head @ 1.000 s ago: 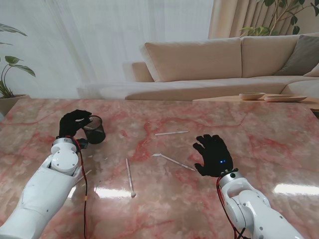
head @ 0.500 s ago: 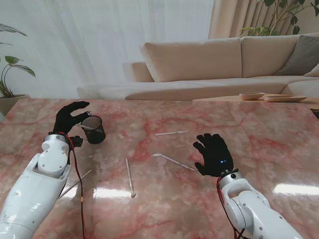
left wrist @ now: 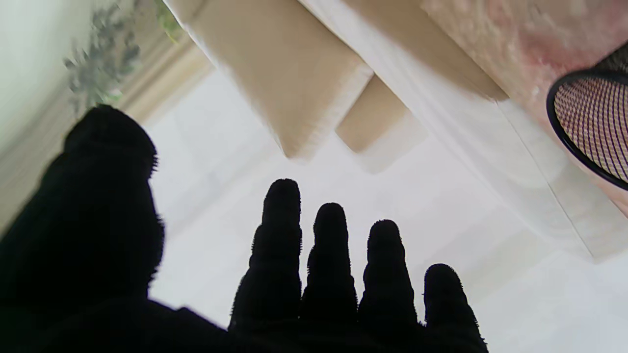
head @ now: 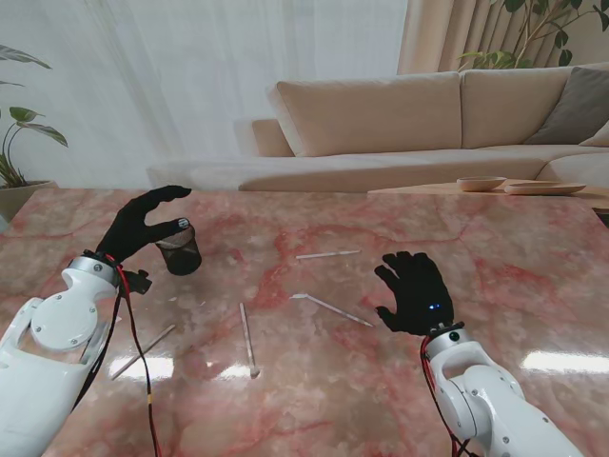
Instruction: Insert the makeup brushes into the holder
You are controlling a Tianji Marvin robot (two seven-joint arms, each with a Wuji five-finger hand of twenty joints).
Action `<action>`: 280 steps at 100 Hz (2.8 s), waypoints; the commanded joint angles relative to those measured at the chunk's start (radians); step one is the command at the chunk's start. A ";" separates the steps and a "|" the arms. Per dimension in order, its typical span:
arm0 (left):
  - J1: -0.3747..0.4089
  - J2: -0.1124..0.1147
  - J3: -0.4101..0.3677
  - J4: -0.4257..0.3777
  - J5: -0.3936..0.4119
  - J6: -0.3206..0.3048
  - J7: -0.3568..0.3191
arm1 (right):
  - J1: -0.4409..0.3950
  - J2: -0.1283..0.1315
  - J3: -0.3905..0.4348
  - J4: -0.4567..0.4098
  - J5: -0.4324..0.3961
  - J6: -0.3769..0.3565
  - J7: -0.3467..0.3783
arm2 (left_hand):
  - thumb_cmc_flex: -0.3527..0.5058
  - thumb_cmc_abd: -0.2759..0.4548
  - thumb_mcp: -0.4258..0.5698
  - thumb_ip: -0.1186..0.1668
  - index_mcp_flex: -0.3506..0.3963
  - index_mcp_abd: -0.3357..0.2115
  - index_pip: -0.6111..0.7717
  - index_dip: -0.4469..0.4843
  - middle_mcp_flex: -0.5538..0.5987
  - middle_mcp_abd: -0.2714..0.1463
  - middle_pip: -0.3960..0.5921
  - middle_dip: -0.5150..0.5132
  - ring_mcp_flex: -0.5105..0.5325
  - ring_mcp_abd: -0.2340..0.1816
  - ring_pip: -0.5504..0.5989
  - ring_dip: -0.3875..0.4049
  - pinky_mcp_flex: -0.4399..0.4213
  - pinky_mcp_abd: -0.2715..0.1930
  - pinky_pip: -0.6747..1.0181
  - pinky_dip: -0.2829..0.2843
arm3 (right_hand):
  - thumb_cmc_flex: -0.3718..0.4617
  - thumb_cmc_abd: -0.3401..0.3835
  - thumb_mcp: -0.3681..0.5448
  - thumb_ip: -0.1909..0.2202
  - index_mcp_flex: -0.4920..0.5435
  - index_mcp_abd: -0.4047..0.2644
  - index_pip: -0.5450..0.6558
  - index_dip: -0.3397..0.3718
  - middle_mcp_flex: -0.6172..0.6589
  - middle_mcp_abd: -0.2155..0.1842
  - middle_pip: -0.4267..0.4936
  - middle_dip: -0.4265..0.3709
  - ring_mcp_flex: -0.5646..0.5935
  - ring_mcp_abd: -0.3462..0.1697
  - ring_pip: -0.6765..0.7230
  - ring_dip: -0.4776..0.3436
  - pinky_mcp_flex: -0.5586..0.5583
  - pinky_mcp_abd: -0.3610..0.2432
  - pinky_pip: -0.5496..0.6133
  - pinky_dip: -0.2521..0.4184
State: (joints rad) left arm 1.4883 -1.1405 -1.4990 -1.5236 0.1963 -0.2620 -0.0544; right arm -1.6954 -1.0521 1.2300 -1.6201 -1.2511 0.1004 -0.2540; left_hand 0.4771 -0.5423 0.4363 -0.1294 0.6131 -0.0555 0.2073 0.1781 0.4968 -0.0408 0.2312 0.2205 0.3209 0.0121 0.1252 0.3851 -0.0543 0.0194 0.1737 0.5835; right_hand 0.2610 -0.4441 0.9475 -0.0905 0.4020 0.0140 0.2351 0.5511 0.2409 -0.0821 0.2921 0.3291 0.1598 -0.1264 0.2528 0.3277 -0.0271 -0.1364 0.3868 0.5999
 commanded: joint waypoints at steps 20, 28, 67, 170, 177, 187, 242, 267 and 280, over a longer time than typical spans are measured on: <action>0.091 0.031 0.029 -0.102 0.045 -0.045 -0.048 | -0.029 -0.009 0.008 -0.051 0.010 0.052 0.026 | 0.026 0.065 -0.109 0.041 -0.059 0.032 -0.057 -0.038 -0.079 -0.002 -0.019 -0.015 -0.068 -0.051 -0.029 -0.040 0.019 -0.060 -0.048 -0.109 | -0.014 -0.015 -0.119 0.034 0.029 0.012 -0.023 -0.048 0.142 0.005 0.002 -0.003 0.172 0.024 0.043 0.027 0.100 0.043 0.167 0.050; 0.113 0.031 0.048 -0.123 0.056 -0.050 -0.043 | -0.034 -0.011 0.003 -0.065 0.015 0.078 0.042 | 0.031 0.064 -0.110 0.043 -0.025 0.039 -0.019 -0.019 -0.072 0.000 -0.018 -0.015 -0.068 -0.052 -0.025 -0.038 0.017 -0.056 -0.043 -0.118 | -0.003 -0.027 -0.156 0.036 0.053 0.008 -0.011 -0.056 0.173 0.010 0.025 0.027 0.209 0.031 0.091 0.070 0.110 0.059 0.221 0.072; 0.191 0.024 0.137 -0.172 0.080 -0.010 0.003 | -0.032 -0.034 -0.093 -0.086 0.151 0.235 0.078 | 0.037 0.061 -0.097 0.044 -0.030 0.035 0.000 -0.007 -0.071 -0.003 -0.017 -0.014 -0.069 -0.056 -0.023 -0.038 0.013 -0.055 -0.036 -0.127 | 0.083 -0.103 -0.203 0.058 0.115 -0.032 0.059 -0.020 0.191 -0.002 0.122 0.183 0.118 0.019 0.208 0.175 0.042 0.052 0.212 0.068; 0.187 0.014 0.209 -0.125 0.074 0.012 0.040 | 0.121 -0.123 -0.315 0.178 0.437 0.467 -0.105 | 0.019 0.049 -0.023 0.036 -0.004 0.032 0.031 0.010 -0.061 0.000 -0.009 -0.009 -0.065 -0.052 -0.019 -0.032 0.004 -0.045 -0.039 -0.117 | 0.234 -0.245 0.170 -0.004 0.267 -0.050 0.240 0.219 0.054 -0.004 0.198 0.214 -0.008 0.003 0.250 0.164 0.000 0.035 0.170 0.082; 0.187 0.014 0.210 -0.122 0.072 0.012 0.039 | 0.129 -0.129 -0.321 0.195 0.451 0.474 -0.115 | 0.018 0.050 -0.022 0.036 -0.004 0.031 0.032 0.010 -0.060 0.002 -0.009 -0.009 -0.064 -0.052 -0.018 -0.031 0.004 -0.045 -0.041 -0.116 | 0.246 -0.248 0.182 -0.015 0.288 -0.064 0.265 0.236 0.070 -0.004 0.206 0.211 0.004 0.004 0.248 0.157 0.005 0.037 0.177 0.080; 0.190 0.014 0.208 -0.120 0.072 0.012 0.039 | 0.137 -0.136 -0.330 0.214 0.460 0.495 -0.126 | 0.017 0.051 -0.020 0.036 -0.004 0.032 0.033 0.011 -0.059 0.001 -0.009 -0.009 -0.064 -0.052 -0.018 -0.031 0.003 -0.045 -0.044 -0.115 | 0.282 -0.283 0.184 -0.098 0.312 -0.090 0.324 0.225 0.101 -0.004 0.216 0.205 0.026 0.008 0.255 0.153 0.016 0.043 0.195 0.073; 0.206 0.011 0.189 -0.126 0.071 0.015 0.054 | 0.175 -0.175 -0.365 0.322 0.519 0.531 -0.207 | 0.013 0.056 -0.015 0.035 0.000 0.030 0.036 0.013 -0.050 0.004 -0.006 -0.008 -0.060 -0.051 -0.017 -0.029 0.004 -0.045 -0.052 -0.108 | 0.332 -0.337 0.256 -0.156 0.456 -0.237 0.673 0.061 0.248 -0.023 0.247 0.215 0.097 -0.004 0.301 0.171 0.050 0.043 0.263 0.070; 0.217 0.014 0.174 -0.133 0.068 0.014 0.041 | 0.173 -0.174 -0.373 0.330 0.511 0.544 -0.208 | 0.010 0.059 -0.013 0.034 0.001 0.031 0.037 0.013 -0.048 0.007 -0.007 -0.008 -0.059 -0.050 -0.016 -0.028 0.005 -0.045 -0.057 -0.110 | 0.307 -0.332 0.293 -0.142 0.527 -0.300 0.713 0.171 0.287 -0.028 0.255 0.224 0.102 -0.012 0.315 0.178 0.047 0.035 0.287 0.069; 0.221 0.012 0.164 -0.136 0.072 0.014 0.049 | 0.175 -0.171 -0.383 0.331 0.504 0.567 -0.192 | 0.009 0.063 -0.015 0.034 0.000 0.033 0.036 0.013 -0.046 0.009 -0.007 -0.008 -0.061 -0.047 -0.017 -0.028 0.006 -0.045 -0.059 -0.110 | 0.298 -0.338 0.347 -0.137 0.530 -0.298 0.712 0.247 0.287 -0.029 0.284 0.248 0.101 -0.014 0.325 0.184 0.047 0.034 0.299 0.070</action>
State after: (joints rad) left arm 1.7016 -1.1273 -1.3332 -1.6561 0.2675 -0.2510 -0.0133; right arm -1.4867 -1.2258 0.8634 -1.3320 -0.7609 0.6514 -0.4861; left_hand 0.5089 -0.5002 0.4124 -0.1014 0.5829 -0.0209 0.2334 0.1800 0.4632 -0.0313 0.2244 0.2186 0.2865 0.0109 0.1223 0.3613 -0.0351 0.0044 0.1500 0.4666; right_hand 0.5539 -0.7478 1.2186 -0.2276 0.7587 -0.2869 0.8383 0.7550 0.5138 -0.0912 0.5502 0.5520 0.2358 -0.1121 0.5630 0.4923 0.0245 -0.0888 0.6632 0.6595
